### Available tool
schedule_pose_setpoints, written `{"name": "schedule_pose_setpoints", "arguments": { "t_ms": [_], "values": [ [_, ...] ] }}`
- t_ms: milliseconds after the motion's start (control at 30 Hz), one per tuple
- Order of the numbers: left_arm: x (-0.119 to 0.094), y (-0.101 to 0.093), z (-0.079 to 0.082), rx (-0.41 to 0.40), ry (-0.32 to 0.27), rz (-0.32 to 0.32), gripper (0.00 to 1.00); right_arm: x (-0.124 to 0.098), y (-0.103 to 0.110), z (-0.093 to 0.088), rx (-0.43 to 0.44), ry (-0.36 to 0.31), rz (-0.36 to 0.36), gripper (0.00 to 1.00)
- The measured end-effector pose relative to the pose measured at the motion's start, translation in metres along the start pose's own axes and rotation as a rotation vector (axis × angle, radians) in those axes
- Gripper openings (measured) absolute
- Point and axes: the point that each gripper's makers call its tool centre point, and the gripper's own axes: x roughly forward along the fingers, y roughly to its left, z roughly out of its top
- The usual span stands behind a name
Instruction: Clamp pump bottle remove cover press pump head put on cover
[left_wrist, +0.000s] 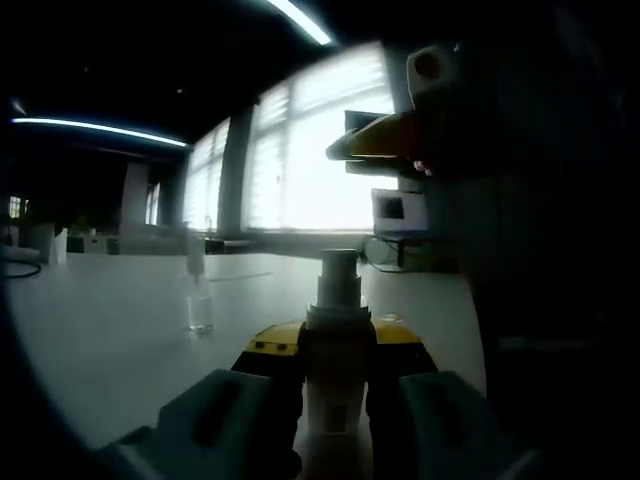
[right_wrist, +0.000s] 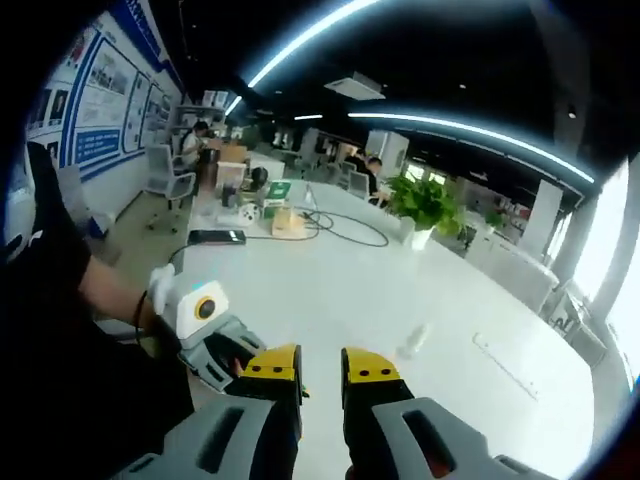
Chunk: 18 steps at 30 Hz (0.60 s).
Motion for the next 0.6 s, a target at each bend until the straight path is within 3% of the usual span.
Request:
{"name": "schedule_pose_setpoints", "arguments": {
  "t_ms": [600],
  "values": [
    [0.0,-0.002,-0.001,-0.004,0.003,-0.008,0.14,0.012,0.018,-0.008,-0.136,0.136,0.122,0.11]
  ]
}}
